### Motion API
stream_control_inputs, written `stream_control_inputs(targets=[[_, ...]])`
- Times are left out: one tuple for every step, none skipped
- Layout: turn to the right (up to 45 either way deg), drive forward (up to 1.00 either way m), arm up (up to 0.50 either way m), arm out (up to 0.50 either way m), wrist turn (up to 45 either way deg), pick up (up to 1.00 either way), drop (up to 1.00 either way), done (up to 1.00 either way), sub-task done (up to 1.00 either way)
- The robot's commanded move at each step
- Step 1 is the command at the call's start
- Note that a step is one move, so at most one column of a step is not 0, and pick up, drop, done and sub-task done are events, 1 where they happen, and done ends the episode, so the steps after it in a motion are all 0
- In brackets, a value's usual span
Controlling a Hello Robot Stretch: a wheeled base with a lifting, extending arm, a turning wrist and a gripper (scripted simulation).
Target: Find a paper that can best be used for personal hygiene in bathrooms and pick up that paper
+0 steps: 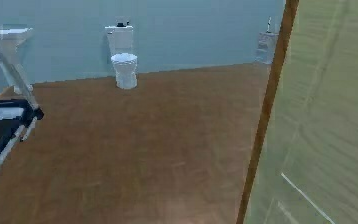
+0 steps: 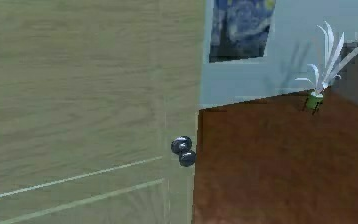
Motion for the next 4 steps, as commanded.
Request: stream_control_inputs(targets=[[0.0, 1.00, 0.00, 0.00, 0.0, 0.00, 0.00, 0.00, 0.00], [18.0, 0.00, 0.00, 0.00, 0.0, 0.00, 0.00, 0.00, 0.00], [0.0, 0.15, 0.00, 0.00, 0.0, 0.00, 0.00, 0.00, 0.00], [45.0, 0.00, 0.00, 0.00, 0.0, 0.00, 0.00, 0.00, 0.00]])
